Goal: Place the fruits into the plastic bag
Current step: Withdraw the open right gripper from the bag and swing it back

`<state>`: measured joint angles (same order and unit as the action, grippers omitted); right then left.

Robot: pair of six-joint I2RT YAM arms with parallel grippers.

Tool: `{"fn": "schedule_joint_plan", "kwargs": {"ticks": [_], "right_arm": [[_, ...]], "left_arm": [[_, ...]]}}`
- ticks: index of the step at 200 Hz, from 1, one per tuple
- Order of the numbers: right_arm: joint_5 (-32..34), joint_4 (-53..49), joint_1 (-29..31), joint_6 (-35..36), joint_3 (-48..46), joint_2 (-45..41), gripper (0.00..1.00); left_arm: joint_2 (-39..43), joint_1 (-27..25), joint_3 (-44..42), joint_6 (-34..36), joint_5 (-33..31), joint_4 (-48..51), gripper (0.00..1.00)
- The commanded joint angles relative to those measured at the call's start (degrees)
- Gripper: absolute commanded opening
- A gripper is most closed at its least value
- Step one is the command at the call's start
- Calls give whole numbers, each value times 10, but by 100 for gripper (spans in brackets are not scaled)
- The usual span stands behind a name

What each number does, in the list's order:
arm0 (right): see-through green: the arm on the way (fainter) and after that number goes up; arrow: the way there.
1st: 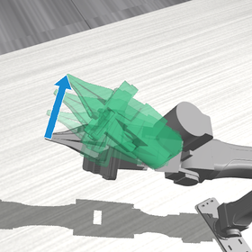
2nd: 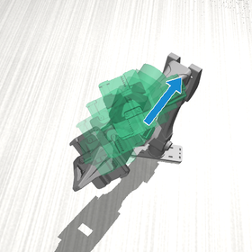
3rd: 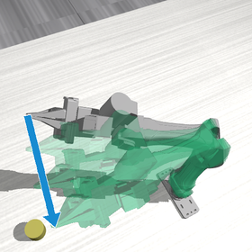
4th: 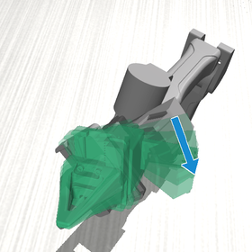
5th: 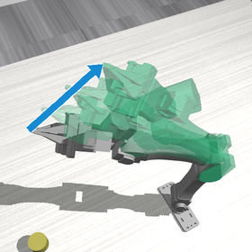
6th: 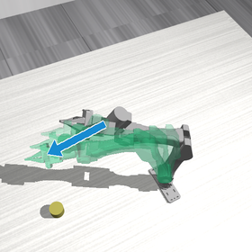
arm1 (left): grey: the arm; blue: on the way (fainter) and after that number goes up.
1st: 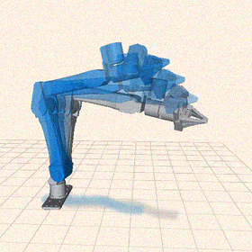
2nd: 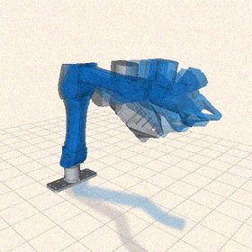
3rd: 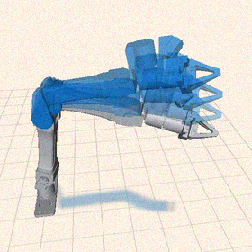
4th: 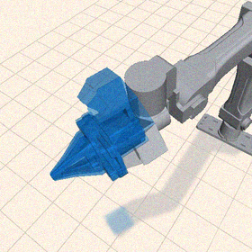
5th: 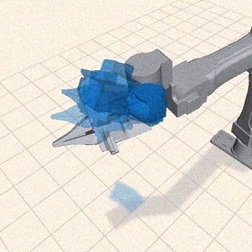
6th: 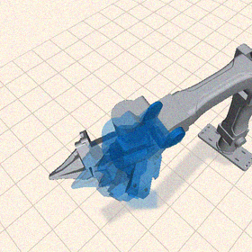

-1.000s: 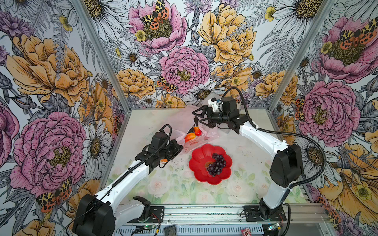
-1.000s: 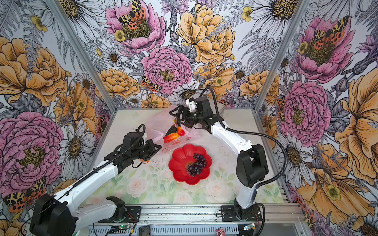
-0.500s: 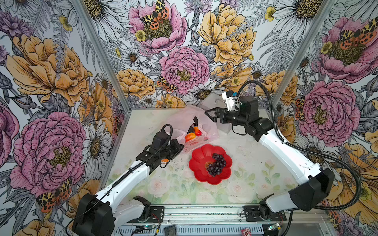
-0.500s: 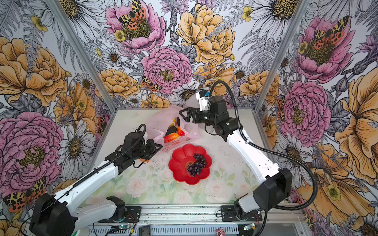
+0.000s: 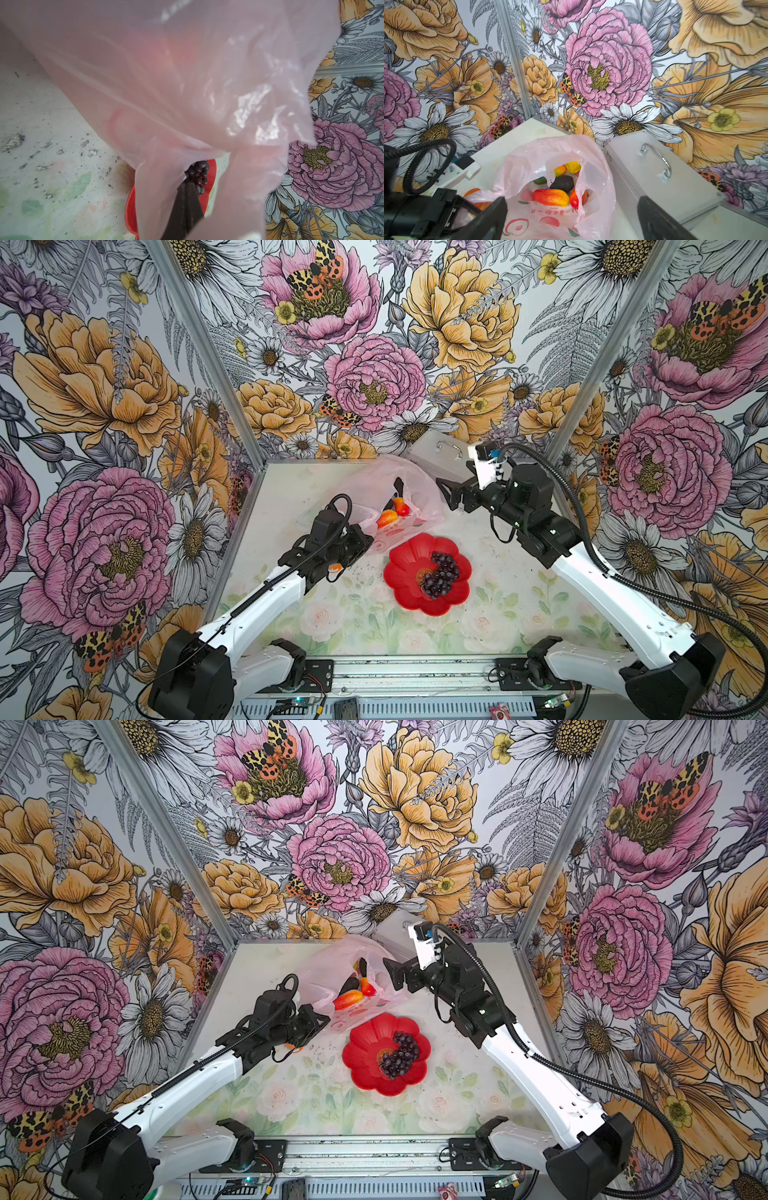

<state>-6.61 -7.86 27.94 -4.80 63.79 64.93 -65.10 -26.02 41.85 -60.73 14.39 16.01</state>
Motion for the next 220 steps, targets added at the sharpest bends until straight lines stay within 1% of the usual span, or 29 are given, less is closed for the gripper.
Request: {"fn": "schedule_joint_plan", "kwargs": {"ticks": [1,19,33,42,65,92,117,148,162,184,202,220], "right_arm": [[43,83,0,10,-32,-36,99],[59,24,0,-3,-26,-48,99],[84,-31,-2,-43,-20,-59,100],[88,-75,-5,-70,-9,-60,99],[72,-184,-11,-137,31,-46,99],[34,-263,-11,-189,69,-20,100],[2,-302,-11,-236,84,-5,99],[-13,-338,-11,-300,76,0,99],[-27,-355,-11,-336,63,3,99],[-48,-381,-11,-410,32,9,99],[-67,-382,-11,-468,-5,13,100],[-85,-382,-10,-495,-30,24,100]], "left_arm": [[-2,0,7,5,-5,-14,0],[0,3,5,7,-2,-12,0],[2,4,3,7,-1,-11,0],[2,4,1,8,-1,-12,0],[1,4,-4,6,0,-15,0],[-7,3,-6,4,6,-23,0],[-13,1,-2,4,7,-26,0],[-11,-1,-7,4,5,-29,0],[-10,-1,-11,4,5,-30,0],[-9,-4,-16,1,3,-33,0],[-8,-9,-20,-3,1,-38,0],[-7,-13,-21,-3,1,-37,0]]}}
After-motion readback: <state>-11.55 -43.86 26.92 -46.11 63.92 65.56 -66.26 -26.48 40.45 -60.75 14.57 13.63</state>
